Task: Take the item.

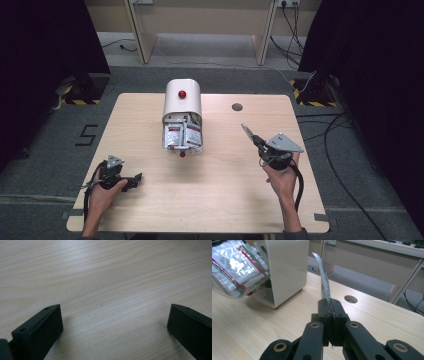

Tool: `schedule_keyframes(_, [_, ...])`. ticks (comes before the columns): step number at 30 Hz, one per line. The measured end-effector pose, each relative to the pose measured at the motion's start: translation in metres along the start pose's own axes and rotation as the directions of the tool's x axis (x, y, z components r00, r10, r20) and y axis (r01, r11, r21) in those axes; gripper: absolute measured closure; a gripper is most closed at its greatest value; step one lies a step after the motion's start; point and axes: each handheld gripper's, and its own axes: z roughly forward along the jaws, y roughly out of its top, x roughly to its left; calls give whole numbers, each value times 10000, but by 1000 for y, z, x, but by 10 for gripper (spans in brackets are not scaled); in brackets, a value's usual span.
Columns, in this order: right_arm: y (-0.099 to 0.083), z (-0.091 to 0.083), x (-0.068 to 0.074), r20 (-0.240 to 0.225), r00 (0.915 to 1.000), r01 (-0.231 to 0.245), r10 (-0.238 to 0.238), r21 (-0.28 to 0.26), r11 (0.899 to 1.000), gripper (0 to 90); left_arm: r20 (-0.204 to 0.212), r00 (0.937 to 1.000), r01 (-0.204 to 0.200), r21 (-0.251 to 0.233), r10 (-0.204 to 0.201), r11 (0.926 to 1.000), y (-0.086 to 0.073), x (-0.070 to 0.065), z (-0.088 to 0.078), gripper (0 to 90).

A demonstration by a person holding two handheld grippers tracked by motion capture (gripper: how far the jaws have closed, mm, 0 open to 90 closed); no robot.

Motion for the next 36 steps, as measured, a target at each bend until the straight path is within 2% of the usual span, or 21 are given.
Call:
schedule_keyframes(9, [-13, 11, -7, 167, 9998, -145, 138, 420, 9990, 891, -1, 10000, -3, 3, 3, 10000, 0, 0, 0, 0])
schedule_keyframes(13, [-16, 18, -8, 243, 9997, -8, -7, 596, 9982, 891, -4, 10000, -4, 2, 4, 10000, 0, 0, 0, 0])
schedule_keyframes(26, [-37, 41, -13, 416, 9991, -44, -12, 1341, 9910, 891, -1, 10000, 0, 0, 0, 10000, 0, 0, 0, 0])
schedule_keyframes(36, [-47, 51, -16, 494, 9988, -118, 36, 1677, 9858, 891, -2, 10000, -2, 0, 2, 10000, 0, 0, 0, 0])
